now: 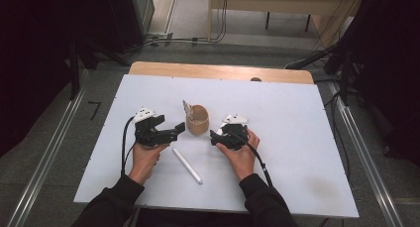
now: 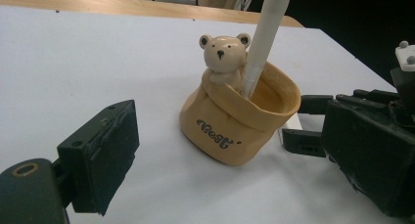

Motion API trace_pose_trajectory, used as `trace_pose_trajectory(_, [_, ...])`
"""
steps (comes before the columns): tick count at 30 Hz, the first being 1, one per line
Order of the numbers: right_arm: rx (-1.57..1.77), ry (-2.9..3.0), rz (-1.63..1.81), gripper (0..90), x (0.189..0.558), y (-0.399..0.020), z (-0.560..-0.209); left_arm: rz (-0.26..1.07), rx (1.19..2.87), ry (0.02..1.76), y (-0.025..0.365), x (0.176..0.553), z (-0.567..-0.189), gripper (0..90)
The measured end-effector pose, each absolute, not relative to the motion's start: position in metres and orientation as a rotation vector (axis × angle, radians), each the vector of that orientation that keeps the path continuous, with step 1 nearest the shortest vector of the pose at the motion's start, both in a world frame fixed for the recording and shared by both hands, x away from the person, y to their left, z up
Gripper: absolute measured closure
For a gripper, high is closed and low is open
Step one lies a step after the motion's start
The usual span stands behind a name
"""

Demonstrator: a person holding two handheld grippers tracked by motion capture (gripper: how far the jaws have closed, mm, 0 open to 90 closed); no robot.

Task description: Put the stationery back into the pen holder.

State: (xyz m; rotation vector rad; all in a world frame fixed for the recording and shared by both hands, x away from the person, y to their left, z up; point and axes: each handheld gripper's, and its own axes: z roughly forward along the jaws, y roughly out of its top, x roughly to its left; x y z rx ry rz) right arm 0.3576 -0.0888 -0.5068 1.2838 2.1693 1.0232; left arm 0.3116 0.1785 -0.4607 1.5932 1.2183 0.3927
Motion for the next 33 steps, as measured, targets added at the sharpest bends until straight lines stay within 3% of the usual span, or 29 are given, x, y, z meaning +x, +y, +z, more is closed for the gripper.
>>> trace_pose_trajectory(19, [1.339, 2.123, 0.948, 23.4, 0.3614, -0.081, -0.5087, 0.39, 1.597, 1.222, 0.178, 0.3118, -0.4615, 8.2])
trace_pose_trajectory(26, [1.385, 2.117, 0.929, 29.7, 0.3636, -0.0821, -0.5094, 0.386, 1.595, 1.224, 0.1782, 0.3116, -0.4619, 8.2])
trace_pose_trajectory(33, [1.418, 2.091, 0.928, 42.1, 0.3629, -0.0857, -0.5085, 0.385, 1.592, 1.224, 0.1785, 0.311, -0.4619, 8.3])
